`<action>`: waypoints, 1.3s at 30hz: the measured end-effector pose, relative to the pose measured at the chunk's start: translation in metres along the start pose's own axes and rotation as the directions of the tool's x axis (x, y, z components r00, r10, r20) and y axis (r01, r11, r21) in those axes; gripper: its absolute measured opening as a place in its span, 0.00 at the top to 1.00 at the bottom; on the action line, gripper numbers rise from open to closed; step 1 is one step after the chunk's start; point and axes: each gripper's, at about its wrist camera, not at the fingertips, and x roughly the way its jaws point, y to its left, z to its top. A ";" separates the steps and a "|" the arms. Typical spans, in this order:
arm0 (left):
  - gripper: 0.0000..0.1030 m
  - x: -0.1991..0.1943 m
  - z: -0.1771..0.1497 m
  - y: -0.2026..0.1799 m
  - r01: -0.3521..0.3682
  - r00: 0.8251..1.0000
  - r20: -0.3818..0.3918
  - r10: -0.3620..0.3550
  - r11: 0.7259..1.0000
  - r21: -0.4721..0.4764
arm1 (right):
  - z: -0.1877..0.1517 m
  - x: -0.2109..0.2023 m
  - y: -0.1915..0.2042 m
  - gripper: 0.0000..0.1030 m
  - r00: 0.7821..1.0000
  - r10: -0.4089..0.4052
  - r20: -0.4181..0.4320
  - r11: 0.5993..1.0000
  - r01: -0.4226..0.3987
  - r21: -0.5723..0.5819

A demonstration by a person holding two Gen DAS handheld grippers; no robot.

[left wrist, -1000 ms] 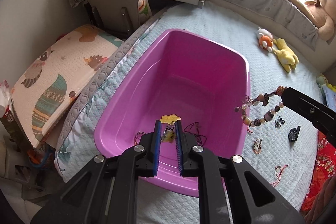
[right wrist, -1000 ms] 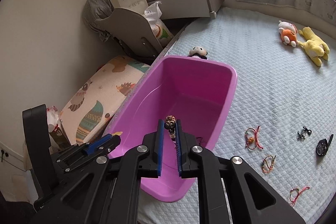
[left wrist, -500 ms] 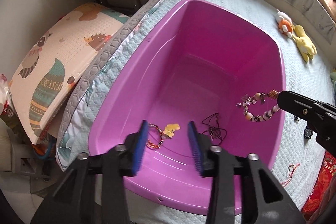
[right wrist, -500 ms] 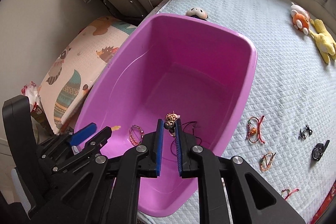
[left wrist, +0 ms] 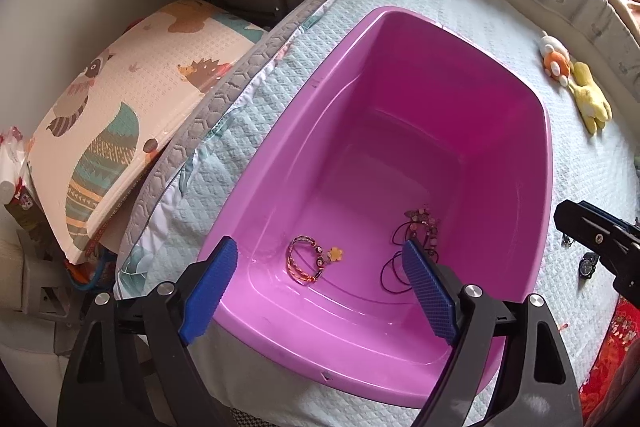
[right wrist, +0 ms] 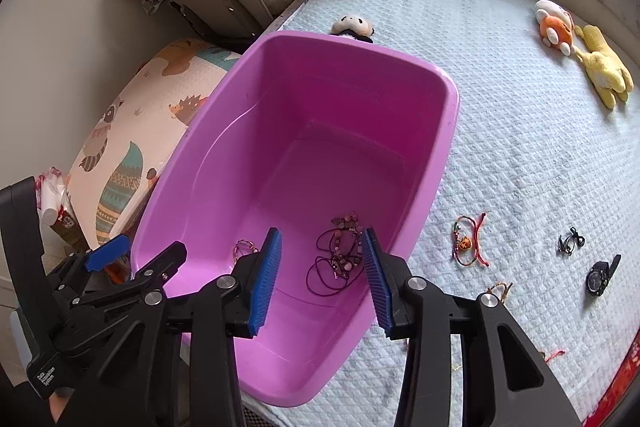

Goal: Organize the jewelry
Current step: 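Withdraw both tools from the tub toward the red-string bracelet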

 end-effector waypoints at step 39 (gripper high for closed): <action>0.08 -0.068 -0.068 -0.124 0.105 0.991 0.049 -0.122 0.958 0.265 | -0.154 -0.096 -0.124 0.36 0.986 -0.143 0.085 0.957 0.116 0.267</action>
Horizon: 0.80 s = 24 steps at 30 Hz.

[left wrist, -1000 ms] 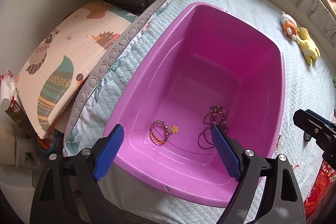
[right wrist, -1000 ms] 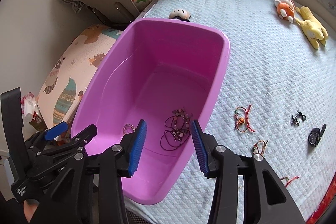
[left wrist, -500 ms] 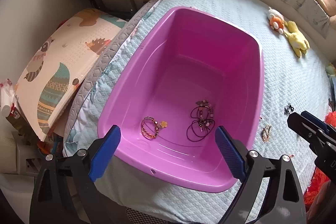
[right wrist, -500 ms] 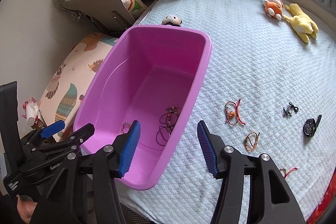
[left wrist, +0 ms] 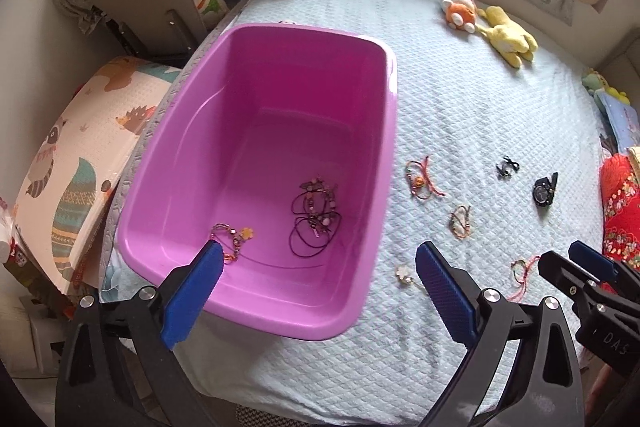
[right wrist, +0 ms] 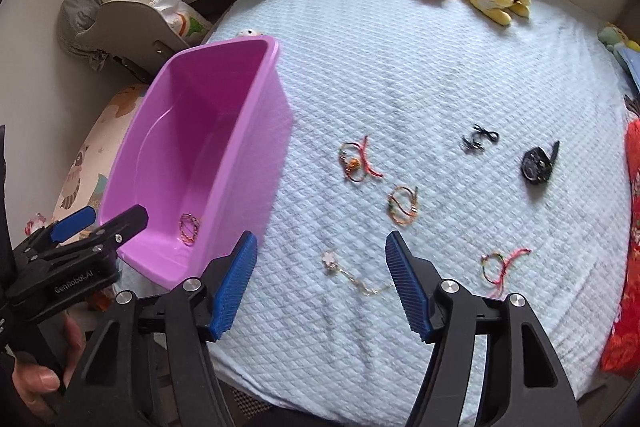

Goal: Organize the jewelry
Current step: 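Withdraw both tools from the tub toward the red-string bracelet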

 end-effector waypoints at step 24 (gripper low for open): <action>0.08 0.052 -0.112 -0.159 0.001 1.000 -0.027 -0.002 1.000 -0.028 | -0.115 0.025 -0.222 0.36 0.997 -0.078 -0.016 0.994 0.079 0.082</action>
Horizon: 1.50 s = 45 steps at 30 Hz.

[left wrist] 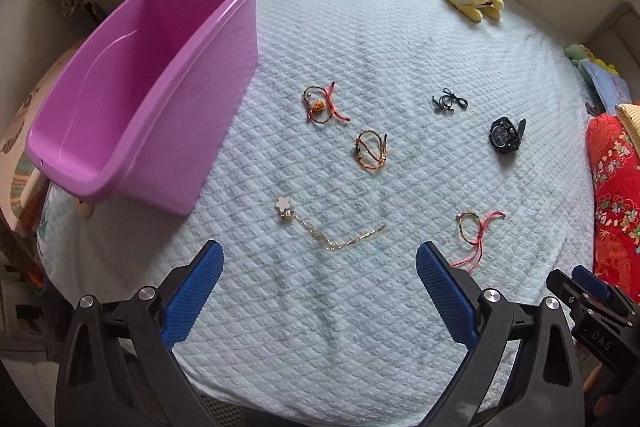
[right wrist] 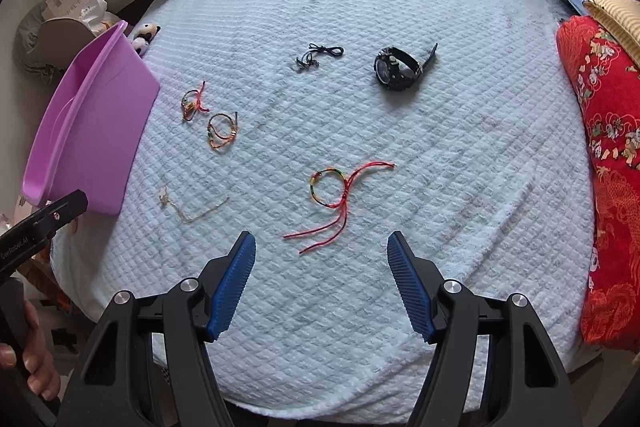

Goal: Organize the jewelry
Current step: 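Withdraw both tools from the tub toward the red-string bracelet, then grasp the gold flower-pendant chain with the left tool while the right tool grasps the red-string bracelet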

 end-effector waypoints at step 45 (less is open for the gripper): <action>0.08 0.180 -0.019 0.043 -0.076 0.994 0.079 0.081 0.995 -0.066 | -0.003 0.155 0.002 0.36 0.989 -0.051 0.139 0.997 0.059 -0.057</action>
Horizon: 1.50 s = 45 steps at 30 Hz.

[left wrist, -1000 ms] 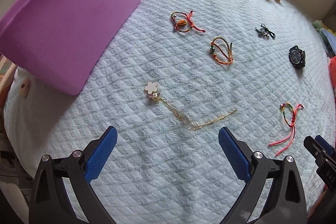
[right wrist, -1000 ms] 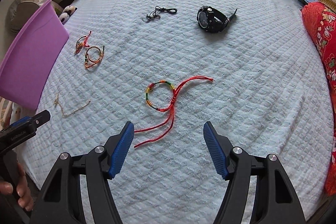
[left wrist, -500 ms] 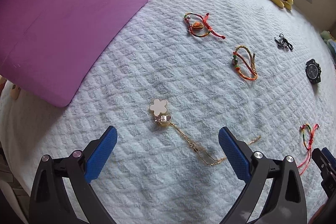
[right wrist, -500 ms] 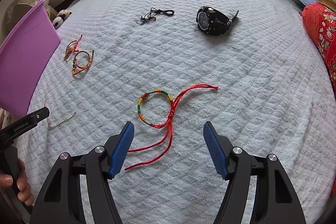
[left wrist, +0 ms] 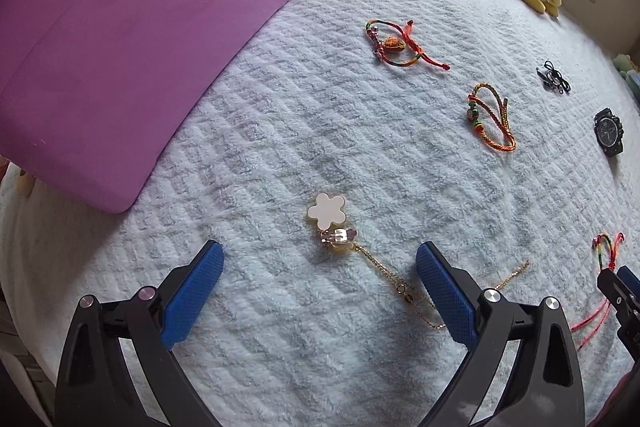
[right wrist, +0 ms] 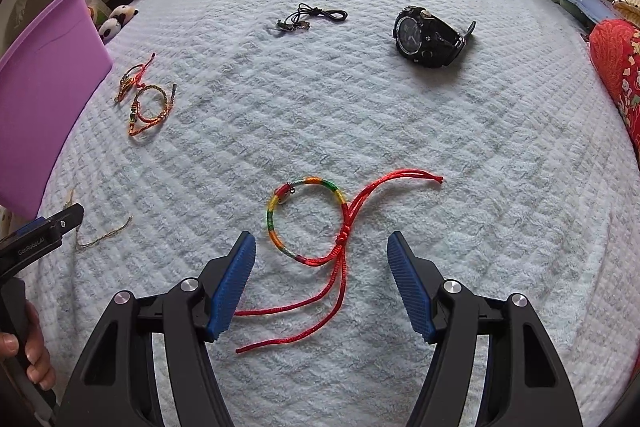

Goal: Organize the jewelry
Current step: 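Grasp the gold flower-pendant chain with the left tool while the right tool grasps the red-string bracelet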

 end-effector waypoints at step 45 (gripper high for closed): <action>0.84 -0.030 -0.013 -0.015 0.022 0.997 0.068 -0.028 0.996 0.085 | 0.002 -0.014 0.006 0.93 0.999 0.050 -0.006 0.999 -0.050 -0.003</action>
